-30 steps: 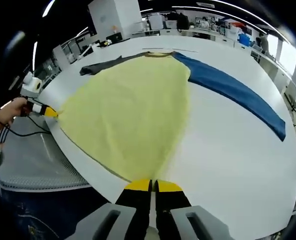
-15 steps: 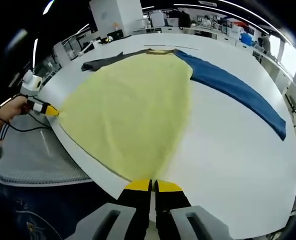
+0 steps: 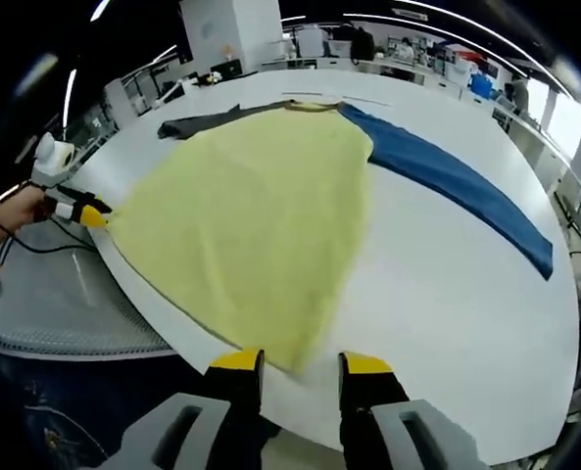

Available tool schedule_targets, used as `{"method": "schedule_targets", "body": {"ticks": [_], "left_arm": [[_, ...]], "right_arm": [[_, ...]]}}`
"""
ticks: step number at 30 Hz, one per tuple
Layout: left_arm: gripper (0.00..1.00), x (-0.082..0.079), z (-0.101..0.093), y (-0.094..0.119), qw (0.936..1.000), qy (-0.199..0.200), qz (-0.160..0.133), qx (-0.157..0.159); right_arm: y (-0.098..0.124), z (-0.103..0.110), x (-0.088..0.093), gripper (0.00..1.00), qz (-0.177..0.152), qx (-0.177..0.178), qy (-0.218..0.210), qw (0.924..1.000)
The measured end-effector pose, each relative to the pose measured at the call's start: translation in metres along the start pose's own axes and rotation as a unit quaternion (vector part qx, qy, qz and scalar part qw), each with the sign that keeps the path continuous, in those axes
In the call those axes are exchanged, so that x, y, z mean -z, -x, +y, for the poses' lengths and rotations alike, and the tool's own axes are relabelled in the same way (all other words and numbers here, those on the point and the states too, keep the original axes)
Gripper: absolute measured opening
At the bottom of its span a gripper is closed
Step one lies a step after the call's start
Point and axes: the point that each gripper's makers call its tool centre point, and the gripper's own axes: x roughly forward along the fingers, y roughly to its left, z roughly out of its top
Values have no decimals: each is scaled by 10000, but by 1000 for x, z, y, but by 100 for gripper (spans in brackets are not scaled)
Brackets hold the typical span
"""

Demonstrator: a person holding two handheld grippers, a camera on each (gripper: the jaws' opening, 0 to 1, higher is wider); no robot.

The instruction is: Fold the garment on the visible template until the final outline fits inside the template.

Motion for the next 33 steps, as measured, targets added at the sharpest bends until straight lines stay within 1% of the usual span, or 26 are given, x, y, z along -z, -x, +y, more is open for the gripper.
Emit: {"method": "schedule_targets", "body": {"ticks": [1,2,4,5,7,9,12,13,16,20,22,23,25,28,29,31,32,33], "left_arm": [[36,-4,-1,0,9997,-207,-95,3],[38,-4,-1,0,9997,-212,-103,-19],[42,-12,-2,2,9985,-468,-283,-84],[43,-13,-4,3,9981,-528,-314,-69],[48,-20,-5,5,9968,-602,-525,-68],[53,-24,-6,6,9960,-641,-615,-61],[64,-31,-5,8,9950,-588,-806,-67],[68,-32,-4,8,9951,-550,-818,-74],[74,-39,-6,12,9935,-606,-958,-39],[82,-48,-9,15,9915,-669,-1114,22],[85,-53,-11,16,9900,-732,-1201,63],[87,-55,-11,16,9896,-715,-1245,77],[91,-55,-13,15,9898,-673,-1252,132],[94,-57,-15,16,9886,-745,-1298,160],[95,-57,-16,16,9885,-753,-1301,178],[94,-55,-18,15,9895,-694,-1240,275],[94,-55,-18,15,9896,-690,-1235,277],[95,-55,-18,14,9893,-704,-1247,277]], "right_arm": [[1,1,-2,36,-84,-21,3,10000],[2,1,-4,39,-126,-37,7,9999],[3,3,-7,44,-204,-79,-9,9998],[4,4,-11,47,-301,-110,5,9995],[6,6,-15,53,-413,-162,31,9990],[8,7,-23,59,-578,-225,-18,9981],[12,1,-32,67,-779,-239,-164,9965],[14,-3,-35,70,-852,-223,-206,9959],[18,-20,-42,76,-1002,-84,-323,9944],[24,-45,-51,78,-1179,81,-466,9919],[26,-55,-54,79,-1189,132,-465,9917],[27,-61,-55,80,-1204,212,-457,9914],[29,-75,-57,80,-1234,315,-443,9909],[33,-97,-60,81,-1314,479,-581,9885],[33,-100,-61,81,-1328,503,-593,9881],[35,-119,-61,81,-1348,741,-620,9862],[35,-125,-60,81,-1337,813,-572,9860],[35,-135,-58,81,-1337,936,-563,9850]]}}
